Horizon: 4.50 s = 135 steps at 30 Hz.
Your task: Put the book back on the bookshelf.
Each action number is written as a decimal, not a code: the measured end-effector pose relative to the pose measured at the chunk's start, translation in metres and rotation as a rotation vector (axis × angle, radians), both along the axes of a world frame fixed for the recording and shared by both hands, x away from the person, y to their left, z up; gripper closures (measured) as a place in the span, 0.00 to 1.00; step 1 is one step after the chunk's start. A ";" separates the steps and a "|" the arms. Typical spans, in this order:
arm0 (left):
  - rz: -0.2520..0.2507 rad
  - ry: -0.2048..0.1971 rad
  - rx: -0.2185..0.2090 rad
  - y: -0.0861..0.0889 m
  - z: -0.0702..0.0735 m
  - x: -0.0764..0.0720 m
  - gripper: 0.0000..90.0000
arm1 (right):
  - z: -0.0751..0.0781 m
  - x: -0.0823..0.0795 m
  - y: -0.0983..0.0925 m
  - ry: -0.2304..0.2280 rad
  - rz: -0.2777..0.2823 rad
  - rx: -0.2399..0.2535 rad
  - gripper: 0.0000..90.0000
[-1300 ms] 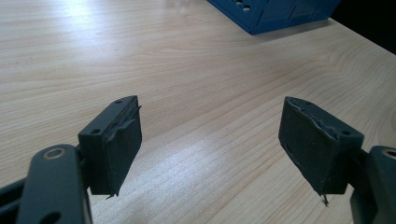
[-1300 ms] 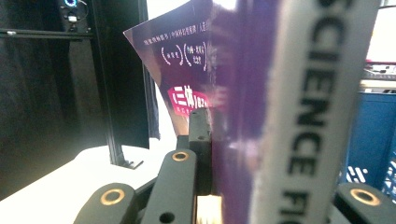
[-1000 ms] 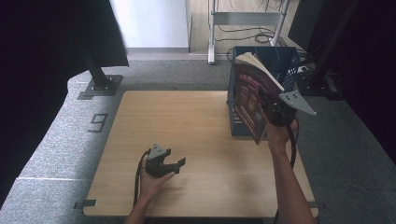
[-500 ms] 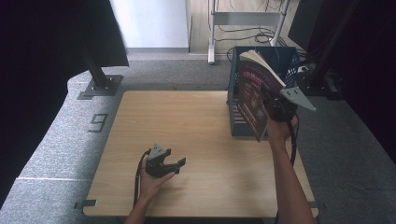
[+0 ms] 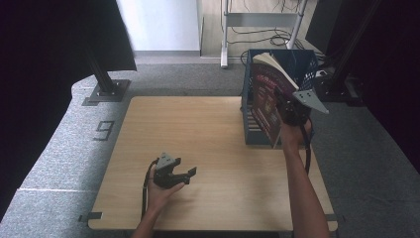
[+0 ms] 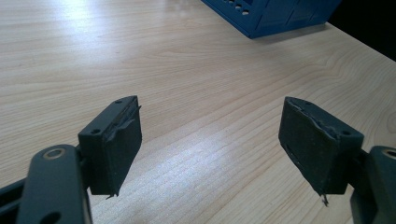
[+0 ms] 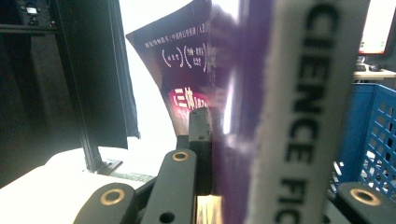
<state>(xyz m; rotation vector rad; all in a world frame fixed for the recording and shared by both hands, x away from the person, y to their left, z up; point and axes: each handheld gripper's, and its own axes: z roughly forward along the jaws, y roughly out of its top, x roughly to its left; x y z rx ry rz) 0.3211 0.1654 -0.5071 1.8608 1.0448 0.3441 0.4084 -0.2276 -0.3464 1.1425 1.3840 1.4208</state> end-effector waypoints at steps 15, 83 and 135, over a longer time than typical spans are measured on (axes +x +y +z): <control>0.001 -0.003 -0.001 0.000 0.000 0.000 0.24 | -0.005 0.009 0.001 0.010 -0.019 0.000 0.91; 0.008 -0.011 -0.018 0.005 0.004 -0.001 0.24 | -0.009 0.068 0.013 0.001 -0.108 0.003 0.91; 0.011 -0.025 -0.022 0.006 0.005 -0.001 0.23 | -0.042 0.106 0.030 0.003 -0.132 -0.040 0.91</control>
